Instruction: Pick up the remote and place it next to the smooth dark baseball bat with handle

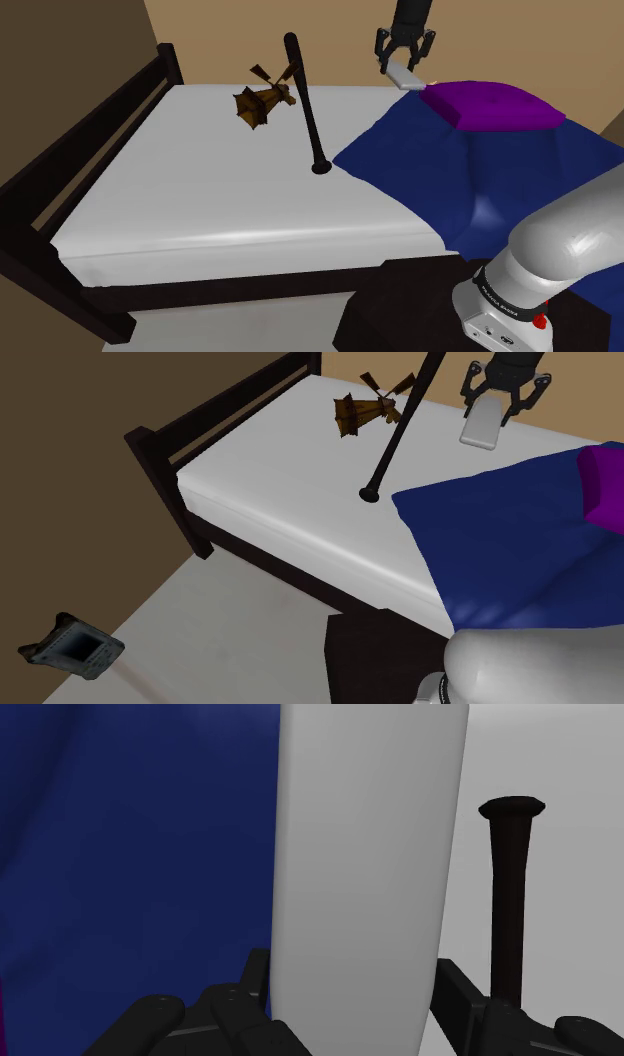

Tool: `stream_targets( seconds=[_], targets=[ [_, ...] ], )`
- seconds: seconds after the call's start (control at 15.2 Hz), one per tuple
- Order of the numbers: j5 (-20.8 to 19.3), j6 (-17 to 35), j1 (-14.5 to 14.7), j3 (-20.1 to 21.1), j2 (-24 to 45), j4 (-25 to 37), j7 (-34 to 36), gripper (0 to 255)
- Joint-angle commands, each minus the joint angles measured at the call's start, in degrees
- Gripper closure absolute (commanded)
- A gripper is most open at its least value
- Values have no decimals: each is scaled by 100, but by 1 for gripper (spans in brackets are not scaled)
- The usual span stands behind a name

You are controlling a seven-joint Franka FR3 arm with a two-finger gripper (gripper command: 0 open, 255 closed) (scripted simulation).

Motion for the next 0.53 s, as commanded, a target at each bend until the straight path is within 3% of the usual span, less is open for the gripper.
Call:
stream_targets(
  seconds=[0.0,0.26,0.46],
  targets=[
    [-35,10,-111,-165,-10,-20,-280,255],
    [-113,7,-349,-518,99,94,-859,255],
    [-113,243,-347,-519,58,-183,-858,255]
  ],
)
